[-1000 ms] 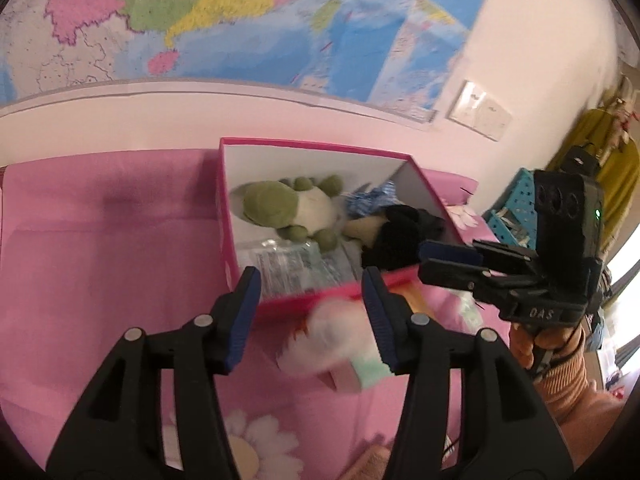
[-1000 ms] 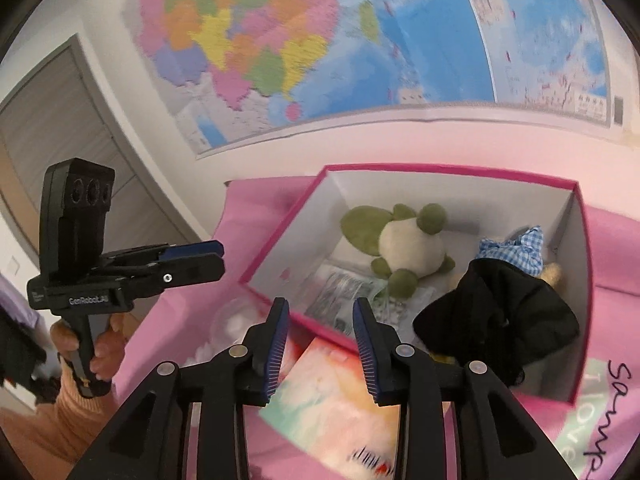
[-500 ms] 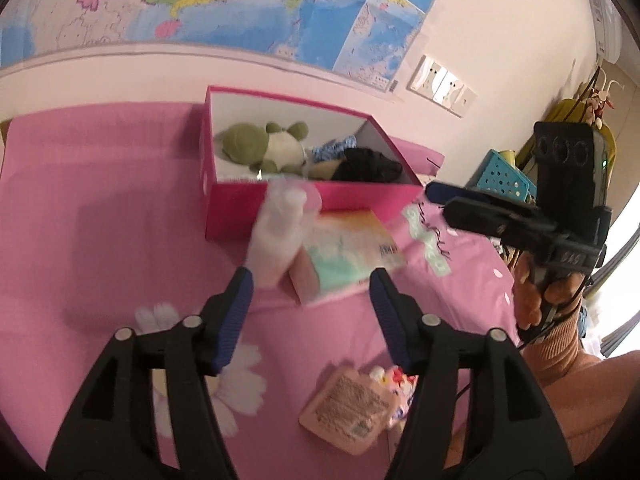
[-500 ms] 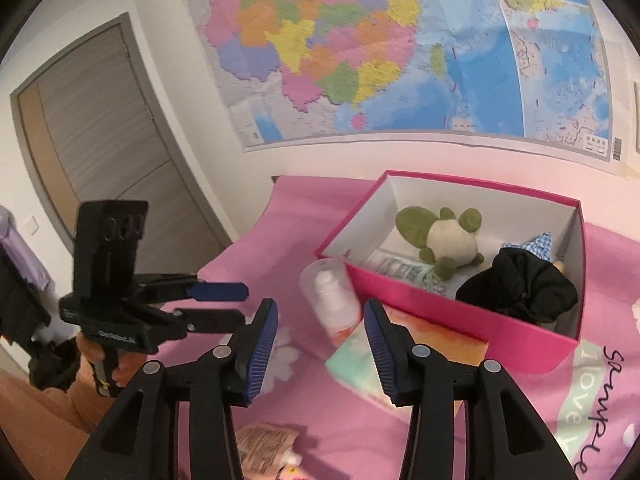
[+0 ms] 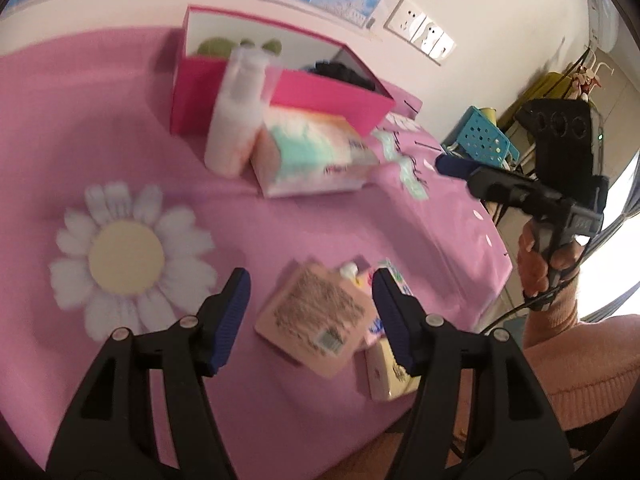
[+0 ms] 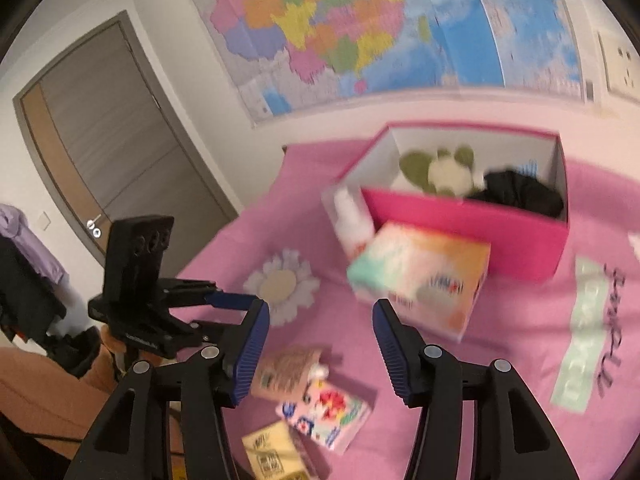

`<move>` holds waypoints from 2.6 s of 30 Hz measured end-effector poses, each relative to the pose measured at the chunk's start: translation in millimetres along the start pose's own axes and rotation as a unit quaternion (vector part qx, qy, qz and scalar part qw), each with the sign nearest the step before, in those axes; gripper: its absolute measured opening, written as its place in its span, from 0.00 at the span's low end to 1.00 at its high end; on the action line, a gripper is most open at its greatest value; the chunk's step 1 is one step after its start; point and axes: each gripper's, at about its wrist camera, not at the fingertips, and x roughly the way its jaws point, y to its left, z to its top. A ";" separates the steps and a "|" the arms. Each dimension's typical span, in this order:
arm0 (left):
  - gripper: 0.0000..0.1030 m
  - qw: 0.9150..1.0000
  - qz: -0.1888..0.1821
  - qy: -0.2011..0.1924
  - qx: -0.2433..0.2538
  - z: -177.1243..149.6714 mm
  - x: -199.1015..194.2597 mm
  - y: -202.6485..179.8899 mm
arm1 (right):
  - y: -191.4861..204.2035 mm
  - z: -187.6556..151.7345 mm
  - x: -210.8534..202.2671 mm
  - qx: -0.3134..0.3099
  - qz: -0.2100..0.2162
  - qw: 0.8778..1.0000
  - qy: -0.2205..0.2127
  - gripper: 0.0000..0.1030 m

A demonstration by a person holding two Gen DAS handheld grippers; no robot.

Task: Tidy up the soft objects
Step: 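Grasp the peach wipe packet with the right tool and lift it, then carry the peach wipe packet into the pink box and open the right tool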

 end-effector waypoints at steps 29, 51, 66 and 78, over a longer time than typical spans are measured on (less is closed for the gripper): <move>0.50 0.997 -0.022 0.051 -0.046 -40.5 23.6 3.9 | -4.6 -48.4 102.9 0.033 0.026 0.992 0.117 0.27; 0.50 1.000 -0.012 -0.021 0.004 16.0 0.3 -19.4 | 2.1 -18.3 62.9 0.019 0.011 0.999 0.046 0.21; 0.50 0.998 -0.010 -0.046 0.031 43.5 -6.4 -28.0 | -1.1 4.0 43.4 0.009 0.000 1.000 0.012 0.20; 0.50 0.995 -0.001 -0.072 0.065 83.1 -13.9 -40.6 | -5.7 34.4 20.7 -0.004 -0.013 0.999 -0.032 0.20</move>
